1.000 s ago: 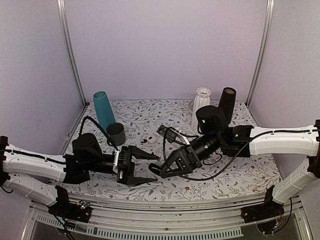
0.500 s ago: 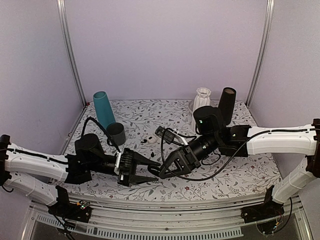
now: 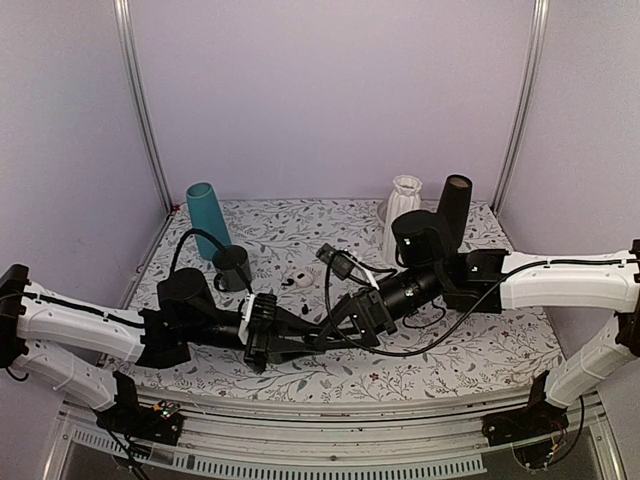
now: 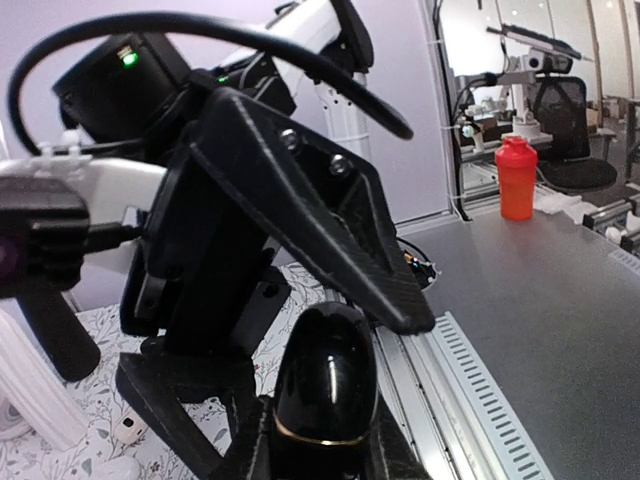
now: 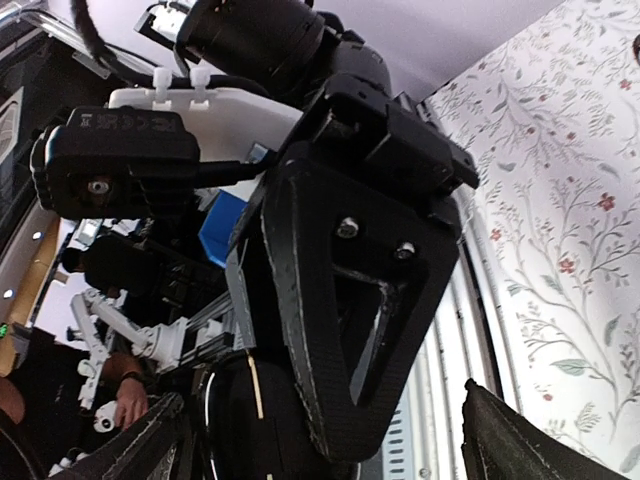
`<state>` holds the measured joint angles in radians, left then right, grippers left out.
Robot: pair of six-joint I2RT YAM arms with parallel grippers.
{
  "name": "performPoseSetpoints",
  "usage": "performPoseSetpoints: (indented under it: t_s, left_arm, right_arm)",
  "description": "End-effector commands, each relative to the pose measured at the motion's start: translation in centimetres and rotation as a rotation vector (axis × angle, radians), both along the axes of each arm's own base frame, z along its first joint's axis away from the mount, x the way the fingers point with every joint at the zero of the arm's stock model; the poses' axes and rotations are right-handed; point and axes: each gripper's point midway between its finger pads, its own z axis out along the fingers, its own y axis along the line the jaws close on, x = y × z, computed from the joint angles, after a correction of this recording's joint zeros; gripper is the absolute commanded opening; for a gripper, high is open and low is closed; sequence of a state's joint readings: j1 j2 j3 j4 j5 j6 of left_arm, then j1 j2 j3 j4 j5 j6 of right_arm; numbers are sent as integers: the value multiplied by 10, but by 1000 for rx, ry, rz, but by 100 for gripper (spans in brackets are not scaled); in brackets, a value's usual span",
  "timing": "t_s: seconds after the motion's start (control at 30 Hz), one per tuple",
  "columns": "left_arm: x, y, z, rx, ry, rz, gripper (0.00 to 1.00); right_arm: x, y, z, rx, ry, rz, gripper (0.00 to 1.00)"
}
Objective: Insert the wireless bluetooth earbuds into the charging case
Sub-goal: Pass from the right arm to the left, then open the charging case.
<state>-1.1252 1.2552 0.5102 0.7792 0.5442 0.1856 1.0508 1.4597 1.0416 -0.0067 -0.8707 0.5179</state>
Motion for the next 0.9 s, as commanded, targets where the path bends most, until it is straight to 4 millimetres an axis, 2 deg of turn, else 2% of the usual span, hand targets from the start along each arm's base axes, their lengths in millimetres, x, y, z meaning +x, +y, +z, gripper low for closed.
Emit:
performPoseSetpoints:
  t_s: [0.0,0.2,0.3,0.47,0.63,0.73,0.87]
  left_arm:
    - [15,2,11,-60,182,87,0]
    - [32,8,11,-75,441,151,0]
    - [27,9,19,-76,519,95,0]
    - [15,17,32,-98,519,38,0]
    - [6,18,35,-64,484,-2,0]
    - [3,18,31,-37,471,-9,0]
    - [7,15,22,-7,464,13,0]
  right_arm:
    - [30,-8,13,51,-174,-209,95]
    - [54,-17,20,115,-368,-446,96]
    - [63,-16,22,139,-401,-497,96]
    - [76,-14,19,117,-442,-553,96]
    - [91,-19,13,77,-418,-609,97]
    - [98,-23,10,58,-395,-638,97]
    - [99,-25,19,74,-382,-651,97]
